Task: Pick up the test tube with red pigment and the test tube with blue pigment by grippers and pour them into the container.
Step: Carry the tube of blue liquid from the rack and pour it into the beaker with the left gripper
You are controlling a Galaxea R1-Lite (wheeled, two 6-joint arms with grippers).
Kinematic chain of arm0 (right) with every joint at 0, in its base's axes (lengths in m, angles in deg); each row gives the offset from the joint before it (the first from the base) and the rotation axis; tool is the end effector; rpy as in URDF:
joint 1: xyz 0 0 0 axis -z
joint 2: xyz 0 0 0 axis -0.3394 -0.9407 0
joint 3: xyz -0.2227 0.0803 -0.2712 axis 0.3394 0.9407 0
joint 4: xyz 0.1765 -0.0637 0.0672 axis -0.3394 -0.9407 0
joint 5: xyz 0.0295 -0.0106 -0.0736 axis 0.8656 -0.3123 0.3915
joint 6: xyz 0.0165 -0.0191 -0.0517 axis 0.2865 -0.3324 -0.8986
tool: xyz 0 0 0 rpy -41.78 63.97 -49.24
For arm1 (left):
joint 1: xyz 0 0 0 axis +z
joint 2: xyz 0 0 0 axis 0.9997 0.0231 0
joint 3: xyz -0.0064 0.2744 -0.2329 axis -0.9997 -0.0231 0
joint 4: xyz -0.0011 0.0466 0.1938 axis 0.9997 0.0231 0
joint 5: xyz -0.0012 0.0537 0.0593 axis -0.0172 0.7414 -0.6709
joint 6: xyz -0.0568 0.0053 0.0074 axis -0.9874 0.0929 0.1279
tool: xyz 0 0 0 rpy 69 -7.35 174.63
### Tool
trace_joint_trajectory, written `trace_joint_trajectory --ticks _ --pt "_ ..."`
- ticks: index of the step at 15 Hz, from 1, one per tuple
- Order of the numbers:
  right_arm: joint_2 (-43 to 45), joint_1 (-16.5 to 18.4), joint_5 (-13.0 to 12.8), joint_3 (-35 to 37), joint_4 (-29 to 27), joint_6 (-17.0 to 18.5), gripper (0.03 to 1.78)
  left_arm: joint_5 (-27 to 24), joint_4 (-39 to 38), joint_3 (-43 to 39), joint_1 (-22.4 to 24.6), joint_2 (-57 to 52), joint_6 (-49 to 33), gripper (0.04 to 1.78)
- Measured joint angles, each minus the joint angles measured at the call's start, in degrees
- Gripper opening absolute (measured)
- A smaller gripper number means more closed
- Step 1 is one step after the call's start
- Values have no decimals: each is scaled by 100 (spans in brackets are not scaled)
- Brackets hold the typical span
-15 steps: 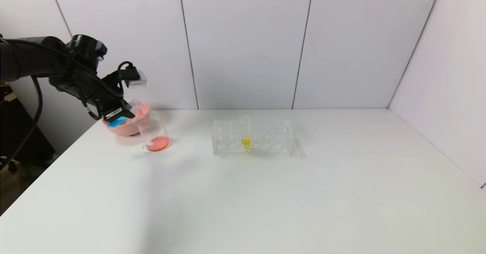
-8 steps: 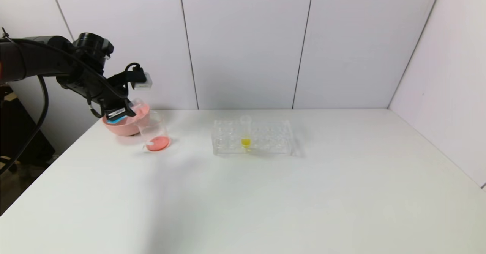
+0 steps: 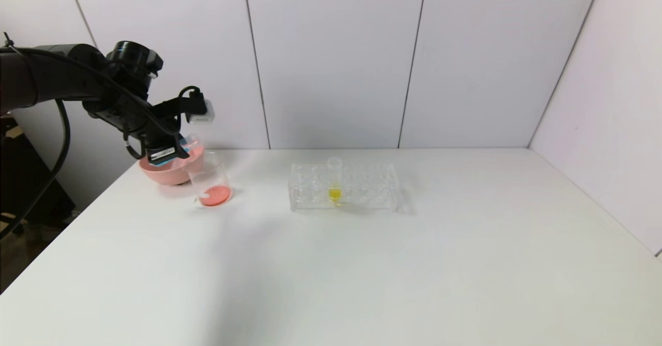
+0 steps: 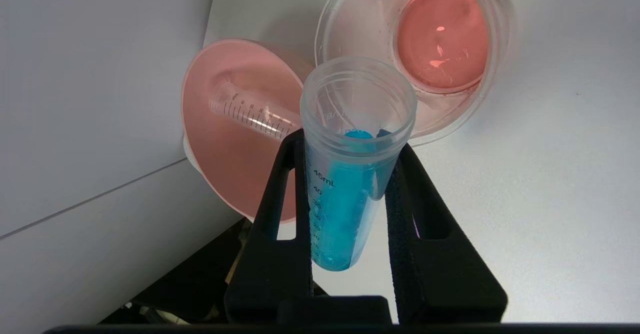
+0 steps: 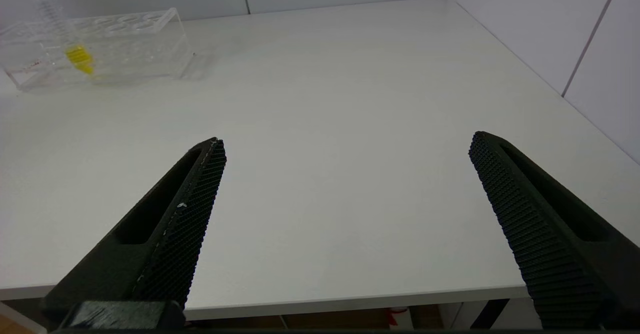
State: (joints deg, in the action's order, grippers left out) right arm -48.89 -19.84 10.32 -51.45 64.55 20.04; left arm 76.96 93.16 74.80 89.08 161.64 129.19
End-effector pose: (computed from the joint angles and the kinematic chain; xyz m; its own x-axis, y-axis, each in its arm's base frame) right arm -0.0380 -0.0021 0.0760 0.9993 -0.0370 0.0028 0.0366 0.9953 0.0893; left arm 0.4703 0.0002 0.2628 0.6703 -0.0494 -0.7404 0.6875 0.4169 0.5946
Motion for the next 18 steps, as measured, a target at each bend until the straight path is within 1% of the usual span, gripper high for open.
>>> trace_joint_trajectory --ticks 4,7,10,14,17,18 --pt "0 0 0 0 0 -2 177 227 317 0 -122 -91 94 44" --pt "0 0 0 0 -2 2 177 338 417 0 -155 -124 196 44" --pt "0 0 1 0 0 -5 177 641 518 0 -185 -133 312 44" --pt "0 0 1 0 0 -2 177 878 445 0 -224 -69 386 44" --pt "0 0 0 0 0 -5 177 1015 240 2 -222 39 386 44" --pt "0 0 -2 0 0 -2 177 1145 205 6 -224 77 394 44"
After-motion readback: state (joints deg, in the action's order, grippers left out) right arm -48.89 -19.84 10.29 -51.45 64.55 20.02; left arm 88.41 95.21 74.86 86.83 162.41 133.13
